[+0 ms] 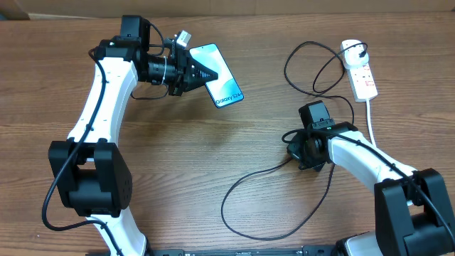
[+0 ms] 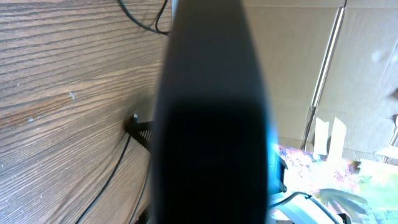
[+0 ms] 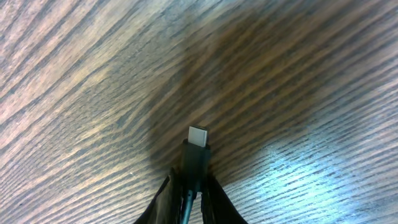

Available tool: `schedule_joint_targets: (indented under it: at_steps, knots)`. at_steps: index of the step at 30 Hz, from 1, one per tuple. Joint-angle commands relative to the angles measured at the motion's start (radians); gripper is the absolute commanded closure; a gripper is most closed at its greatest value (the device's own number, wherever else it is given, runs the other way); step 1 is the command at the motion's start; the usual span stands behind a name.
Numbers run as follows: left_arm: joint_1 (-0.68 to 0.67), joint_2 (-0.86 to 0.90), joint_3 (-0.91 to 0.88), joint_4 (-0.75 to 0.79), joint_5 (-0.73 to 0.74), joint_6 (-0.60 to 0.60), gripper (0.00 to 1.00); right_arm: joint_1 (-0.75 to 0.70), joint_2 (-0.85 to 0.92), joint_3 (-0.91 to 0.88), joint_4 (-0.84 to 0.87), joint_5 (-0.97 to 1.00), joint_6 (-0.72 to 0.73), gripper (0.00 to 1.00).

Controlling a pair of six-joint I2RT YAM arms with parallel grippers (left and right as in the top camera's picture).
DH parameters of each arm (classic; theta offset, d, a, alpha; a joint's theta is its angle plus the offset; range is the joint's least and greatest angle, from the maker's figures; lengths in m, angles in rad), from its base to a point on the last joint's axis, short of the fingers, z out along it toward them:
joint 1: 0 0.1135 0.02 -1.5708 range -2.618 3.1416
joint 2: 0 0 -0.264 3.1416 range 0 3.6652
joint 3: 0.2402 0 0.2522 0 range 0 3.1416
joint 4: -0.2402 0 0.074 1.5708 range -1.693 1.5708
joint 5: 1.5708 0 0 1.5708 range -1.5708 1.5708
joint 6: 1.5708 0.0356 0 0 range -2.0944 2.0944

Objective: Plug charger to phone and switch on socket

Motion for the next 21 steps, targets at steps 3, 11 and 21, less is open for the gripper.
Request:
schedule_joint_targets:
  at_steps: [3, 11, 21]
  knots:
    - [-0.006, -0.001, 0.014, 0.000, 0.031, 0.023, 0.96, -0.023, 0.022, -0.008, 0.002, -0.032, -0.010, 0.73]
    - [-0.006, -0.001, 0.014, 0.000, 0.031, 0.023, 0.96, -0.100, 0.022, -0.008, -0.034, -0.139, 0.000, 0.73]
    - [-0.006, -0.001, 0.014, 0.000, 0.031, 0.023, 0.96, -0.106, 0.022, -0.009, -0.024, -0.244, -0.003, 0.73]
